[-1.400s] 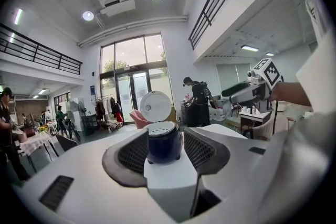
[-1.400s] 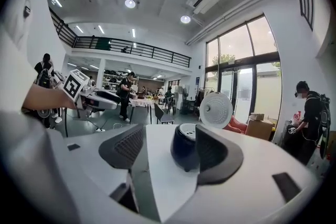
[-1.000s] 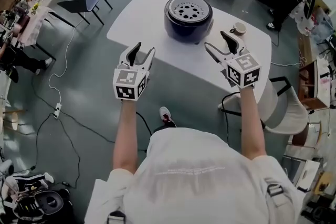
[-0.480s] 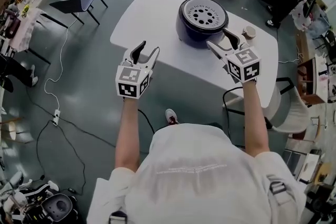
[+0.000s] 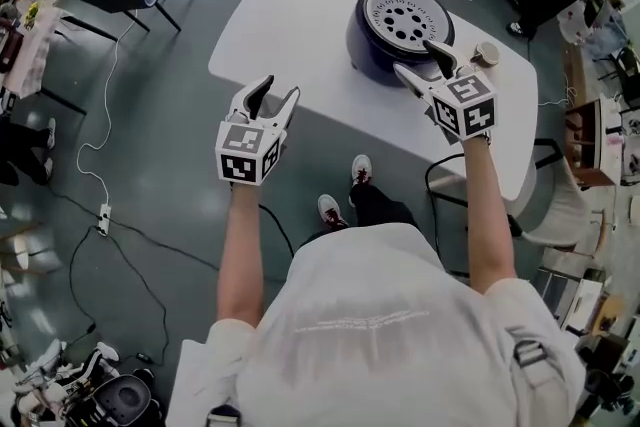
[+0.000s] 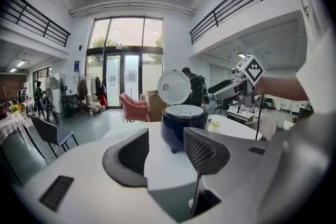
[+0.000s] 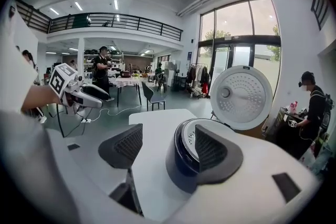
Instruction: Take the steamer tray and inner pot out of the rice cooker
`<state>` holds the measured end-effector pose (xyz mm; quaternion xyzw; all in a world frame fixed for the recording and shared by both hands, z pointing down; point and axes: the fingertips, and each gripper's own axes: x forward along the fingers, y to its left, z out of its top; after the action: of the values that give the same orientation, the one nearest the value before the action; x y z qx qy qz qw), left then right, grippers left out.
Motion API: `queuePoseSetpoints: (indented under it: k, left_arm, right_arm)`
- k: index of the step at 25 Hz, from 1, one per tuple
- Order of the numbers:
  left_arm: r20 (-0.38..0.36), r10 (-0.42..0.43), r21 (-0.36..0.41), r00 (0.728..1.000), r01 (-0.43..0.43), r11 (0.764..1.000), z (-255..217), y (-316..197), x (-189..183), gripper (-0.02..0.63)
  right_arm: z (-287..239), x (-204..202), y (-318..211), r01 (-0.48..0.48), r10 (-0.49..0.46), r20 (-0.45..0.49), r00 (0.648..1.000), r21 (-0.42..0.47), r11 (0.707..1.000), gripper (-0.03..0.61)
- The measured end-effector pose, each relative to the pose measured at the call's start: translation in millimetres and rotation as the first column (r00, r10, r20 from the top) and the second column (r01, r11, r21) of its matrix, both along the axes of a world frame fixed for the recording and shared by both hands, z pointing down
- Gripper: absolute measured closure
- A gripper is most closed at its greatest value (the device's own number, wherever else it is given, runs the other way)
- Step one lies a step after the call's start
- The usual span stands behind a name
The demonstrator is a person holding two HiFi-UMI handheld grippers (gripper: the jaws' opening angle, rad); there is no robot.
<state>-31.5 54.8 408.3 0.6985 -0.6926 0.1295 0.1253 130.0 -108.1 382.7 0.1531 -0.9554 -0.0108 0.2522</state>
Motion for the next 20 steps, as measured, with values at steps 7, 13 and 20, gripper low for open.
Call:
queuePoseSetpoints:
  k: [7, 13, 20]
  left_arm:
    - [-0.005, 0.002, -0.02, 1.0, -0.002, 1.0, 2.4, -10.6, -33.2, 0.393]
    - [-0.024, 0.005, -0.047, 1.0, -0.006, 0.999, 16.2, -29.0, -56.5, 0.396]
    - [-0.038, 0.057, -0.109, 0.998, -0.061, 0.992, 38.9, -77.3, -70.2, 0.396]
  right_arm:
    - [31.8, -41.0, -19.2, 0.057, -0.061, -0.102, 0.993, -0.048, 0.997, 0.261]
    - [63.8, -68.7, -48.5, 0.08, -0.099, -0.172, 0.98, -0.113, 0.99, 0.261]
    - [106.1, -91.5, -67.7, 0.152, -0.212, -0.262, 0.941, -0.232, 0.961, 0.252]
